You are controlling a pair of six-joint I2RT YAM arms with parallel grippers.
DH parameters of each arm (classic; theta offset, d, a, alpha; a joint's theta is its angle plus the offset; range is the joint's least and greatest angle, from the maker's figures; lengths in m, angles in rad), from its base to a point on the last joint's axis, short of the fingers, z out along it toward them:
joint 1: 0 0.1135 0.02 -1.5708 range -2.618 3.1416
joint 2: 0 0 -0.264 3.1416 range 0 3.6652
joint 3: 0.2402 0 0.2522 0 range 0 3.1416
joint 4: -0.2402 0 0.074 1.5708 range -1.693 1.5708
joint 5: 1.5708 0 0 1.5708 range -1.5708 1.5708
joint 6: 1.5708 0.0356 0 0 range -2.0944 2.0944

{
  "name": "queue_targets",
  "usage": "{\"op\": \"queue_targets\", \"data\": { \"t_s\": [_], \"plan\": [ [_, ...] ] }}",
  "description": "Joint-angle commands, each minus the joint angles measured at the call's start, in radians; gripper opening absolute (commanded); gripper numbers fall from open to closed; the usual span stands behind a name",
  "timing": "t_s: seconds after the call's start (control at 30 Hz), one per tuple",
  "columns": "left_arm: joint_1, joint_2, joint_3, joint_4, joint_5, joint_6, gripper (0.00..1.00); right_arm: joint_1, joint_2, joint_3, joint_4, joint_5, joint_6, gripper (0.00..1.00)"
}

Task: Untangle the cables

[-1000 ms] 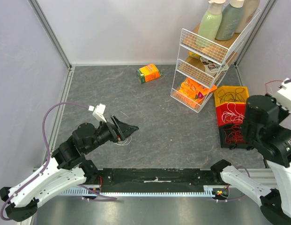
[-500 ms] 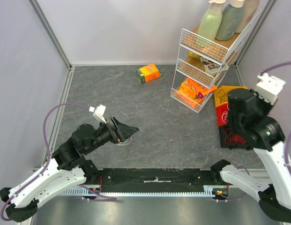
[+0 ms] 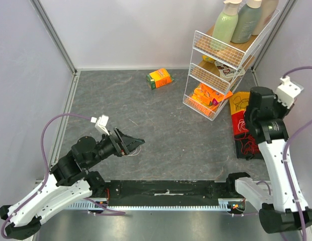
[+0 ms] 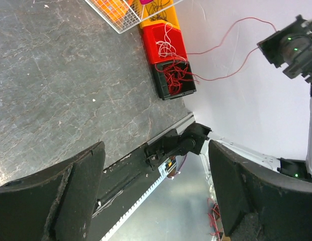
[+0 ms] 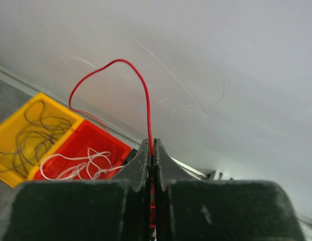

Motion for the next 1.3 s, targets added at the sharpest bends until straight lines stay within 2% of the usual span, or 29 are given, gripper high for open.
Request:
{"op": "queue_targets", "data": {
  "t_s": [0.0,0.2,0.4,0.5,0.63,0.73,0.87,1.03,1.2,1.27],
  "plan": [
    [0.004,0.004,0.030,-0.001,-0.018,0.000,0.89,-0.041,-0.077,0.006,0.124,-0.021,0.011,0.00],
    [0.004,0.042,0.029,0.015,0.012,0.012,0.89,-0.107,-0.168,-0.092,0.202,0.004,0.016,0.00],
    [0.006,0.050,0.040,0.013,0.022,0.015,0.88,-0.158,-0.272,-0.204,0.367,-0.110,0.010,0.00],
    [0.006,0.047,0.036,0.012,0.046,0.006,0.88,-0.158,-0.274,-0.225,0.412,-0.125,-0.033,0.00],
    [0.004,0.044,0.017,0.019,0.057,-0.014,0.88,-0.158,-0.294,-0.331,0.587,-0.194,-0.124,0.00],
    [0.004,0.055,0.028,0.007,0.061,-0.012,0.88,-0.159,-0.279,-0.334,0.623,-0.219,-0.121,0.00],
    [0.004,0.068,0.057,-0.034,0.054,-0.009,0.88,-0.163,-0.203,-0.305,0.620,-0.144,-0.124,0.00],
    [0.004,0.079,0.072,-0.060,0.048,-0.026,0.87,-0.196,-0.200,-0.365,0.602,-0.125,-0.028,0.00],
    [0.004,0.082,0.065,-0.057,0.055,-0.054,0.87,-0.228,-0.177,-0.348,0.288,-0.047,0.280,0.00],
    [0.006,0.082,0.056,-0.050,0.060,-0.064,0.87,-0.248,-0.128,-0.331,0.172,-0.036,0.347,0.00]
  ]
}}
